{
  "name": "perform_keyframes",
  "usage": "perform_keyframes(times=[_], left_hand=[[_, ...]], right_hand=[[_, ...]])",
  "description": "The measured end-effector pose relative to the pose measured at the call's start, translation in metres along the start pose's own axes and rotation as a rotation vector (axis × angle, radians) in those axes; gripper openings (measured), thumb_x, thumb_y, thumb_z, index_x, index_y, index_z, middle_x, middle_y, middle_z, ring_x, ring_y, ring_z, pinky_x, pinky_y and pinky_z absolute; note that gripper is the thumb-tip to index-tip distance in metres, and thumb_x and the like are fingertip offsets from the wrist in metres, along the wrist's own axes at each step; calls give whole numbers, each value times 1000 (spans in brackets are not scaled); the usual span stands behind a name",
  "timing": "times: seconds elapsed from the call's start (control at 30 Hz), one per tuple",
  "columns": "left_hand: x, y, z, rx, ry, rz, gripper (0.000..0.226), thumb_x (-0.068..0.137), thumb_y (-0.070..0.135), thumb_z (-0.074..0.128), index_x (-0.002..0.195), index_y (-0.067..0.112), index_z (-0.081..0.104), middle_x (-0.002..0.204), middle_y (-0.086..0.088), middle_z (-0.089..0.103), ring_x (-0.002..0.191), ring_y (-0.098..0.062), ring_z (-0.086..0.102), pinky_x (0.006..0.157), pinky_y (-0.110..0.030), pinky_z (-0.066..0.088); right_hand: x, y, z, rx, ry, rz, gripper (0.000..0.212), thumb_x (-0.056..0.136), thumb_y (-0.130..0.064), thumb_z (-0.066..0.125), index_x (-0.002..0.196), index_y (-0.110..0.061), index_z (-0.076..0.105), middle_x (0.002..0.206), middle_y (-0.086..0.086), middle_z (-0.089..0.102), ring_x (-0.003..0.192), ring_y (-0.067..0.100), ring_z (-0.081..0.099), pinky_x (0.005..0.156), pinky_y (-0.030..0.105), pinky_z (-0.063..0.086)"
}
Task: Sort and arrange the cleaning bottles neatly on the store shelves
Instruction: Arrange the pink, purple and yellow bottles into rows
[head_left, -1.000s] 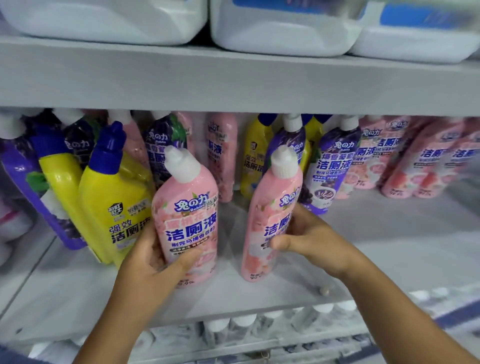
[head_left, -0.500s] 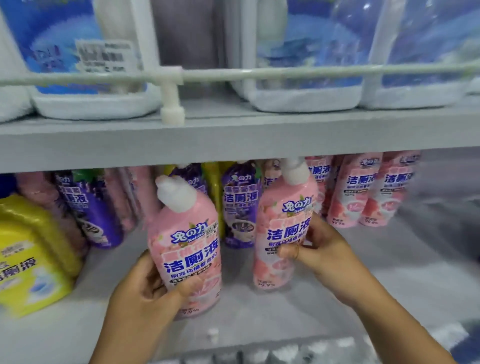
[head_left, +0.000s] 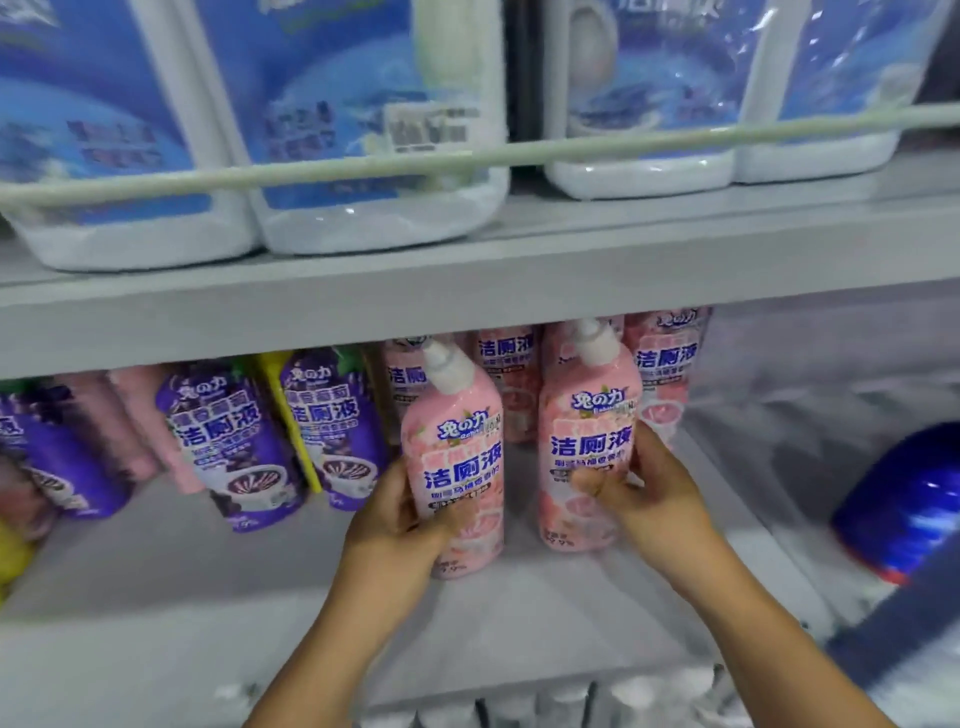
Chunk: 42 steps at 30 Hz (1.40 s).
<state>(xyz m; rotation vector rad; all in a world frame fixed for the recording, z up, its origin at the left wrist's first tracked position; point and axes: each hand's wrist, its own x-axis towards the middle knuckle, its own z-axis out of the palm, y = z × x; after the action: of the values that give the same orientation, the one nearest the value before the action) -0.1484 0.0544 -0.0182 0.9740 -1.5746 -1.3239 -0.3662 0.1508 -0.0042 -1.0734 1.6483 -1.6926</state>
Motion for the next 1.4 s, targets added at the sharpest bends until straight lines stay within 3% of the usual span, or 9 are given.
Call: perform_keyframes(times=[0.17,0.37,0.57,0.73,0.83,0.9,1.0,1.1,1.4], left_hand=[[34,-4,20,135,17,8,50,71,21,85,111,40,61,106,16,77,99,-5,73,86,-35,57],[65,9,40,375,34,154,41,80,20,84,111,35,63,89,27,71,80,17,65,66,-4,46],[87,2,60,393,109,194,46,78,27,85,117,31,61,95,14,77,85,-2,73,74,-27,57],[93,2,70,404,119,210,51,83,20,82,129,25,61,106,8,76,92,-7,71,72,-9,51],[95,1,74,443,107,221,55,84,20,81,133,22,57,118,3,75,106,-15,71,91,-32,57],[93,5,70,560,123,244,47,85,24,79,128,19,60,117,-1,74,107,-21,70,87,-31,54],[78,19,56,621,374,448,35,88,36,71,112,14,61,112,-12,65,101,-34,64,82,-35,51],[76,35,39,556,559,611,52,87,26,74,128,2,53,132,-22,48,124,-39,50,107,-41,43],[132,58,32,593,382,172,74,88,26,74,149,8,36,153,-18,35,139,-38,43,110,-49,44]], right_hand=[[9,0,-20,20,65,-27,40,82,2,79,108,-28,68,86,-25,75,74,-11,67,57,13,54],[14,9,-45,28,197,-10,48,82,-5,81,114,-35,62,107,-7,72,81,-6,69,57,17,56],[19,11,-64,84,244,-32,42,85,-4,77,119,-24,62,97,-2,75,70,12,73,49,17,51],[25,15,-69,81,238,-74,34,87,-1,74,115,-21,68,92,-2,76,66,8,72,51,20,53],[30,19,-72,66,253,-84,34,88,-5,74,117,-21,68,87,-12,75,70,8,72,49,18,52],[34,22,-74,65,263,-84,33,89,-5,73,118,-20,67,86,-16,74,70,6,71,48,17,50],[38,29,-75,32,272,-117,35,90,-4,72,122,-15,65,99,-4,75,72,-1,69,58,14,52],[39,34,-72,30,296,-141,35,92,-1,68,125,-12,62,105,2,71,73,-8,66,62,8,49],[39,46,-64,84,306,-106,42,97,-4,62,136,-16,53,109,-10,67,80,-13,67,63,6,50]])
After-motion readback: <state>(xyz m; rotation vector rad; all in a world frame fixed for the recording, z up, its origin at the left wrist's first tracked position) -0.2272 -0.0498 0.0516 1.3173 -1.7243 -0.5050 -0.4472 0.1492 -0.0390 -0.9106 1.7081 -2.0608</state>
